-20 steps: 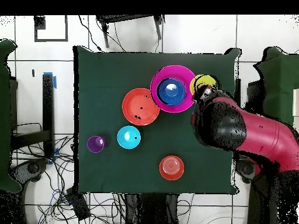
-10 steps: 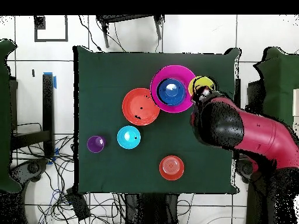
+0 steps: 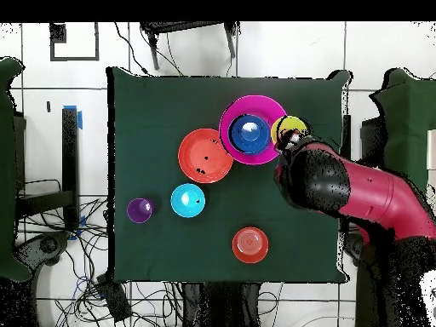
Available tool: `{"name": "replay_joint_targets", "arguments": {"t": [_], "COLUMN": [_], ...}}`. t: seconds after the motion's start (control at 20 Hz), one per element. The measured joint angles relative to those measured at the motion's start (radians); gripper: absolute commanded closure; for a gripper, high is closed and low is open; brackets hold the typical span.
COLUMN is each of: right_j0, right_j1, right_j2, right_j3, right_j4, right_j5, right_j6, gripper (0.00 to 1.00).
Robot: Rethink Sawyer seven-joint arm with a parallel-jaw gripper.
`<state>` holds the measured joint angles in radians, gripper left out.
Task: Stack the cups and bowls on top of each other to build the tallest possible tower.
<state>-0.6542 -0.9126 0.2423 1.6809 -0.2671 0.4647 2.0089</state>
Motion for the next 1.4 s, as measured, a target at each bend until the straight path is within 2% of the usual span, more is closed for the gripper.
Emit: {"name": "replay_joint_targets", "arguments": {"t": [0.55, 1.4], "right_j0": [0.019, 0.052], "right_j1": [0.036, 0.037], "right_j2": [-0.006, -0.044], "right_j3": [0.0, 0.0], "right_j4": [0.0, 0.0], "right_j5": [0.0, -0.035], "right_j6": [0.0, 0.0], "gripper": [1.0, 1.0]}}
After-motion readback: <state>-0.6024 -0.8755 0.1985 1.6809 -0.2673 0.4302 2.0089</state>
